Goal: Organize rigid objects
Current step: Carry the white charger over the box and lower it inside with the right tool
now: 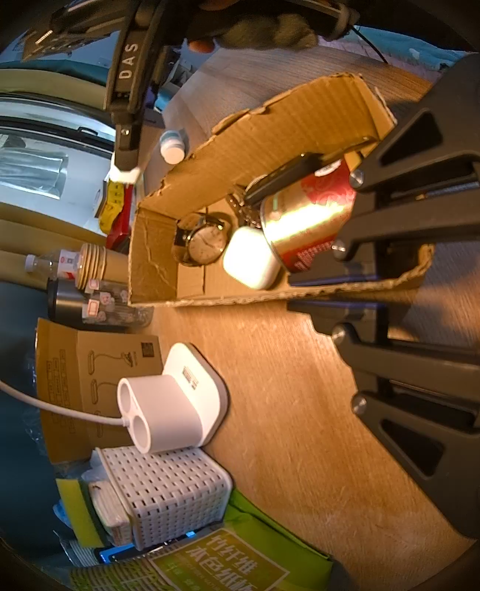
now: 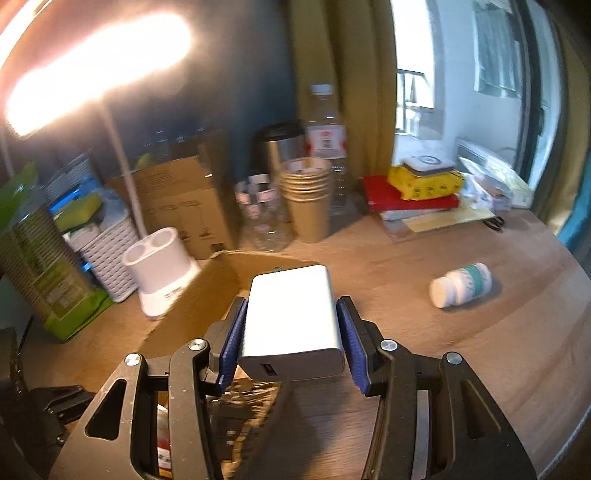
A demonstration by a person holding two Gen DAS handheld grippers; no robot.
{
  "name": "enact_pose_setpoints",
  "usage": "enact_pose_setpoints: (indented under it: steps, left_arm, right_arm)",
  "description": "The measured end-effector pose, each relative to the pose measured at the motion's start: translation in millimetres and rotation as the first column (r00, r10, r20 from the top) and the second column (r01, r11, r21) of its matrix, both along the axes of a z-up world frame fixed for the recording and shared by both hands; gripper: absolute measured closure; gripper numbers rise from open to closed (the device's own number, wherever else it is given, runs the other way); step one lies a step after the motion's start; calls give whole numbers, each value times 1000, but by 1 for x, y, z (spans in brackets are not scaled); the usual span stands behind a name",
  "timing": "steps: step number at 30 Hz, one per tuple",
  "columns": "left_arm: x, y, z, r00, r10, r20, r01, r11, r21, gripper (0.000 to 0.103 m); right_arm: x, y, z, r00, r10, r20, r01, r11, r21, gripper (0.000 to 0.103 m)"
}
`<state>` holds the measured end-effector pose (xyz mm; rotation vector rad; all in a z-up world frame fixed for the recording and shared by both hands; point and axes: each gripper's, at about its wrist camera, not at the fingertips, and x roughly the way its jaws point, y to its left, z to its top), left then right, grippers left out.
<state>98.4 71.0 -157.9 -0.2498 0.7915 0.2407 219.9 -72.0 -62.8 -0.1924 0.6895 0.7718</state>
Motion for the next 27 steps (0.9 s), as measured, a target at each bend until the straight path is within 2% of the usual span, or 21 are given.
enact_pose_setpoints:
  steps: [10, 27]
  left_arm:
    - [0, 0, 1, 1000, 0, 0, 0, 1000, -1, 94]
    - [-1, 0, 0, 1000, 0, 0, 0, 1000, -1, 94]
  right_arm:
    - [-28, 26, -16, 995, 102, -21, -103, 994, -43, 52]
    - [-37, 33, -41, 990, 120, -73, -127, 987, -97, 52]
